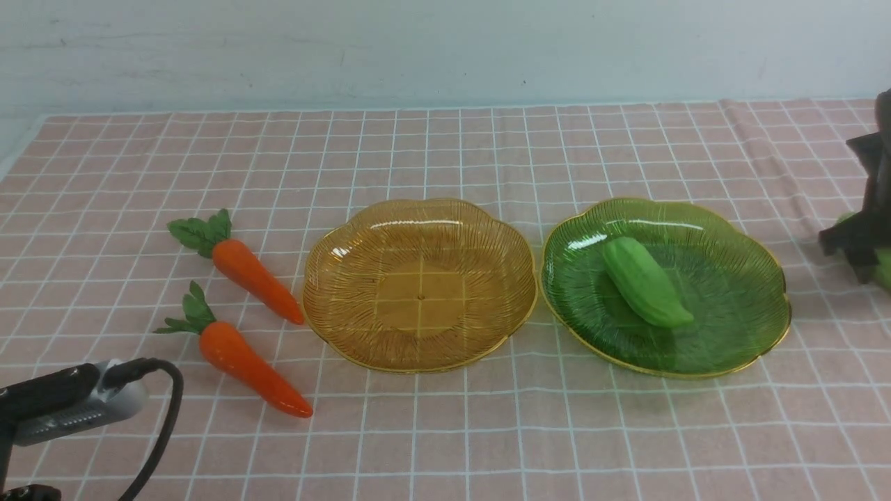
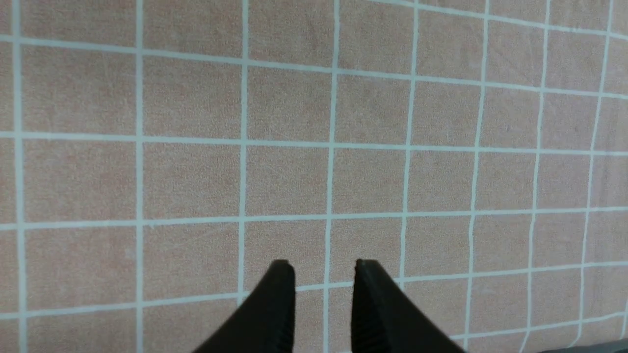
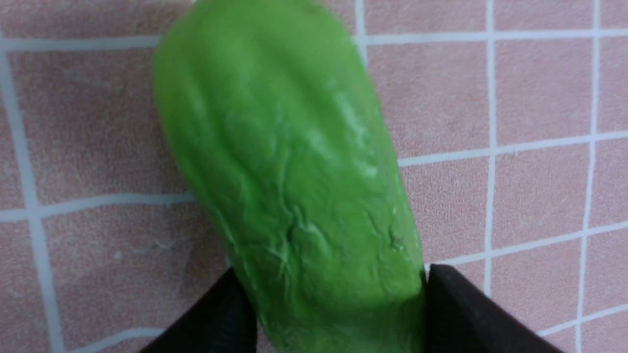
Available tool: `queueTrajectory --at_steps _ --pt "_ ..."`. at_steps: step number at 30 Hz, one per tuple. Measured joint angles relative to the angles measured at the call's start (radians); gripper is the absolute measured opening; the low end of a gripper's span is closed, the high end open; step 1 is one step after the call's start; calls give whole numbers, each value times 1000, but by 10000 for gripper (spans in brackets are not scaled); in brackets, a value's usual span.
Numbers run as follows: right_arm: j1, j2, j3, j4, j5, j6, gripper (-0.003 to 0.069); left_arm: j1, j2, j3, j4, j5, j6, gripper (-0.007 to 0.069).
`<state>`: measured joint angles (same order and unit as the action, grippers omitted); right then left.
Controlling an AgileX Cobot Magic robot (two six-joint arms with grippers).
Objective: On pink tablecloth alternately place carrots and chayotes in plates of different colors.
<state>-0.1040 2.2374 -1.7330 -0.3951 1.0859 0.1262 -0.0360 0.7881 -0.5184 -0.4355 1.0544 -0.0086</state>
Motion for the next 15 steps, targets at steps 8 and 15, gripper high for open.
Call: queueTrajectory --at_steps 8,15 --pt "0 5 -31 21 80 11 380 0 0 0 0 9 0 158" --pt "0 -61 -143 254 137 -28 380 0 0 0 0 9 0 158"
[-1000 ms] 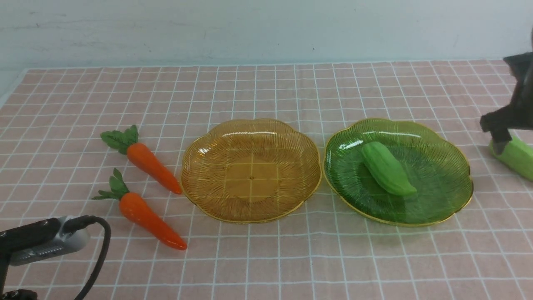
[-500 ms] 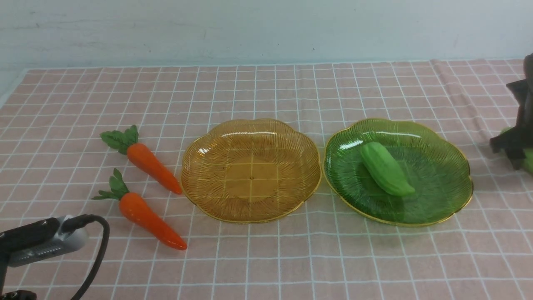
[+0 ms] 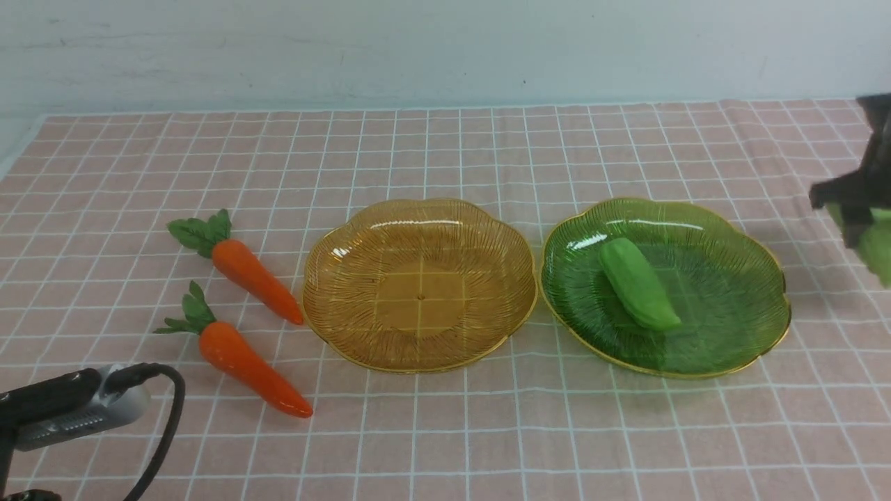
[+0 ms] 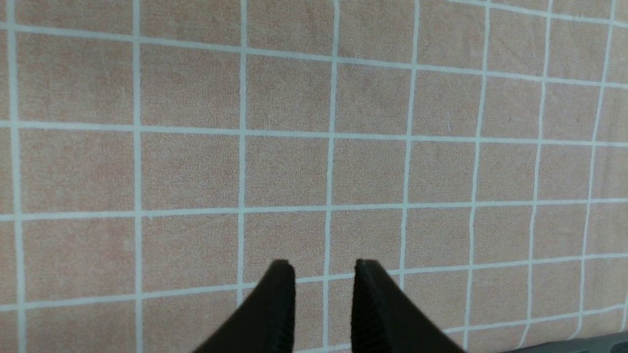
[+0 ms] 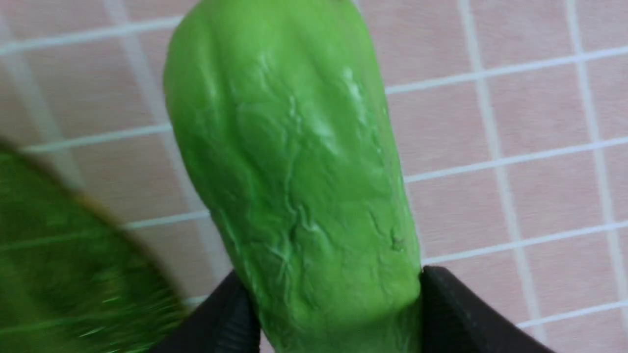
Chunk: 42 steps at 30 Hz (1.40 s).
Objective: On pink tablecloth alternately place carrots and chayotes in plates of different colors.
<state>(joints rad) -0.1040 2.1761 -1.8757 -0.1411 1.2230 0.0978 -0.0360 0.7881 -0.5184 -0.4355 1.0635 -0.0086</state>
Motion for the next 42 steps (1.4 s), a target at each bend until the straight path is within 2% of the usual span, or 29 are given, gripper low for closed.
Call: queueTrajectory --at_steps 1,2,5,13,17,22,24,29,35,42 --pt "0 -44 7 80 1 -20 380 0 0 0 2 -2 0 158" --pt "1 -99 26 210 2 -46 380 0 0 0 3 -4 0 158" --pt "24 -198 93 379 9 -103 380 0 0 0 19 -17 0 159" --pt "126 -139 188 341 14 -123 382 0 0 0 67 -109 0 201" --pt "150 -116 190 319 13 -106 442 0 0 0 71 -148 0 249" --pt "163 -131 212 316 9 -51 584 0 29 -24 77 -188 -31 314" --pt "173 -183 227 317 9 -53 607 0 75 -61 78 -195 -52 334" --pt "187 -345 282 317 9 -63 603 0 208 -126 78 -244 -71 343" --pt "188 -545 421 352 14 -68 566 0 383 -160 78 -365 -111 343" --pt "188 -658 553 356 22 -76 542 0 615 -244 47 -503 -162 343"
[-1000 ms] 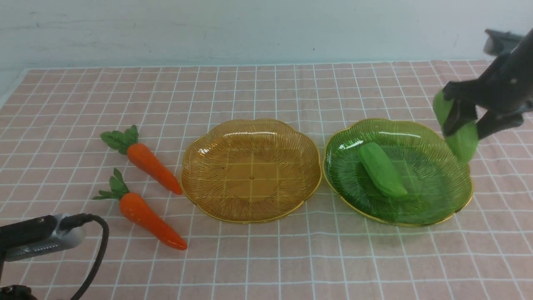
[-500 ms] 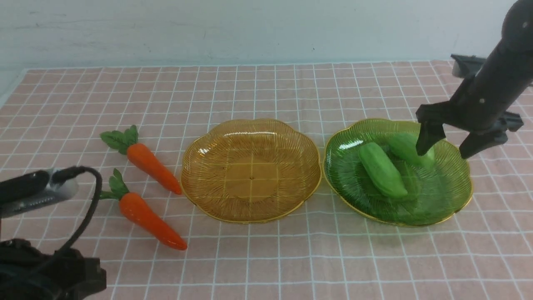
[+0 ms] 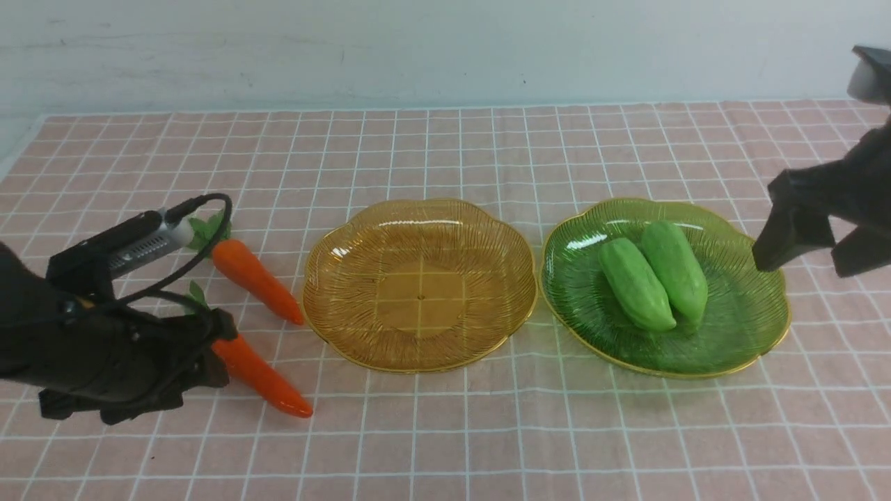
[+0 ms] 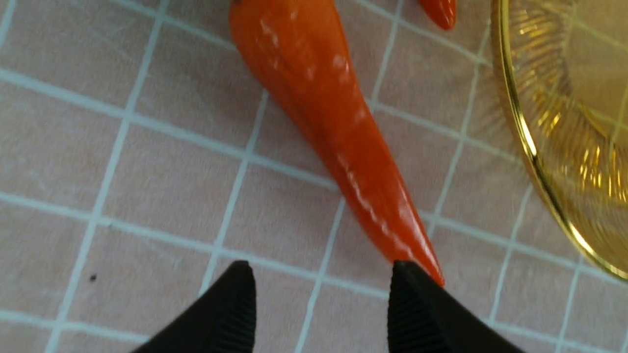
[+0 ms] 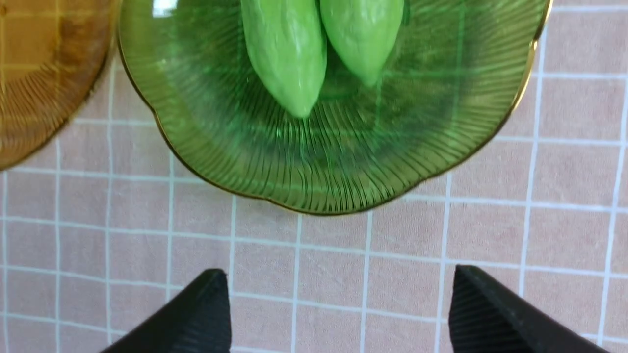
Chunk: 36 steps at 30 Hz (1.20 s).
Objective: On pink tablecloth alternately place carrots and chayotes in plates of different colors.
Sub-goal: 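Pick up the carrot and put it on the nearest plate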
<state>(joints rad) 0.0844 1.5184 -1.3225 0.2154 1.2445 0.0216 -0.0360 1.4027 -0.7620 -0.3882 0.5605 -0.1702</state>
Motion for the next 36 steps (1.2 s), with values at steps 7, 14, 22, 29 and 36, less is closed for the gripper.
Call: queueTrajectory --at_steps 7,14,22,29,36 --pt "0 -5 31 -1 0 -10 540 0 186 -89 -45 -37 -5 343" --pt "0 -5 31 -1 0 -10 540 0 318 -138 -74 -55 -5 343" --pt "0 -5 31 -1 0 -14 540 0 334 -146 -136 -80 -16 343" --pt "0 -5 31 -1 0 -28 540 0 339 -146 -302 -124 -57 343" --pt "0 -5 31 -1 0 -32 540 0 340 -146 -341 -146 -32 343"
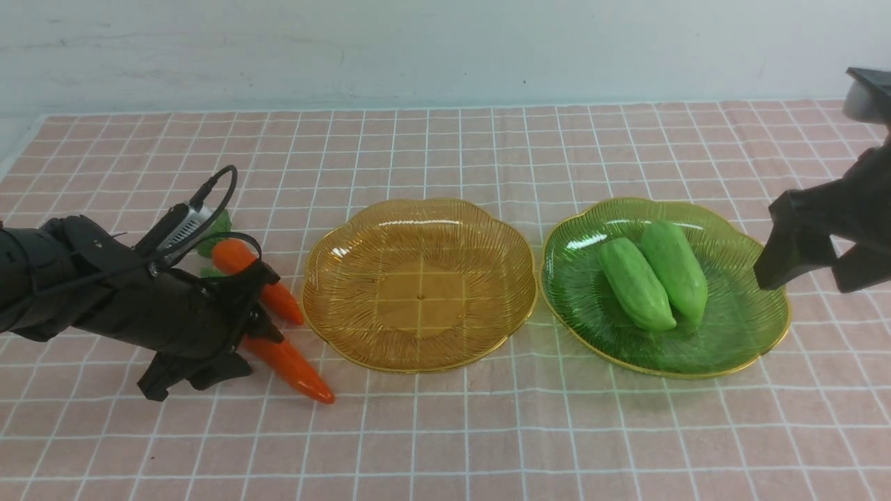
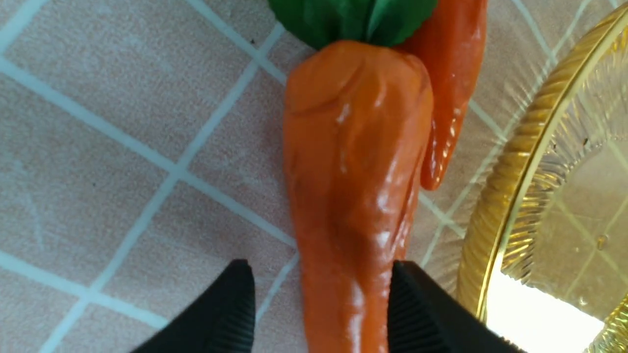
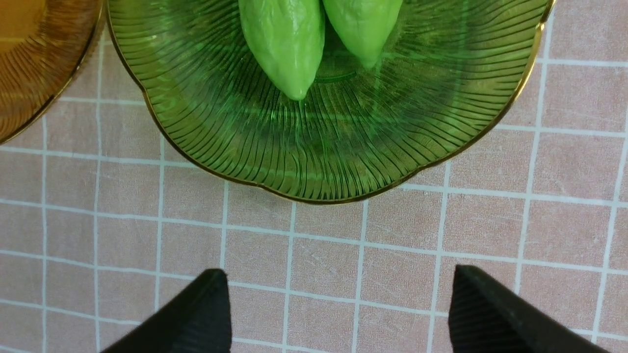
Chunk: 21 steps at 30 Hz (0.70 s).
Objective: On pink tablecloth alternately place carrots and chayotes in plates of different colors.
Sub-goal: 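Pick up the carrot and put it on the nearest plate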
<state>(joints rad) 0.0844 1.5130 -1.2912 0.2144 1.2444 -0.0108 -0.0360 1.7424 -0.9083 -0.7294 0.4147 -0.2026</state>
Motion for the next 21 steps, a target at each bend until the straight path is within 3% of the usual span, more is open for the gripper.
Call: queueTrajectory --at_steps 16,21 --pt "0 0 0 0 0 -7 540 0 64 -8 -48 -8 -60 342" --pt "0 0 0 0 0 -11 540 0 58 -8 -37 1 -8 252"
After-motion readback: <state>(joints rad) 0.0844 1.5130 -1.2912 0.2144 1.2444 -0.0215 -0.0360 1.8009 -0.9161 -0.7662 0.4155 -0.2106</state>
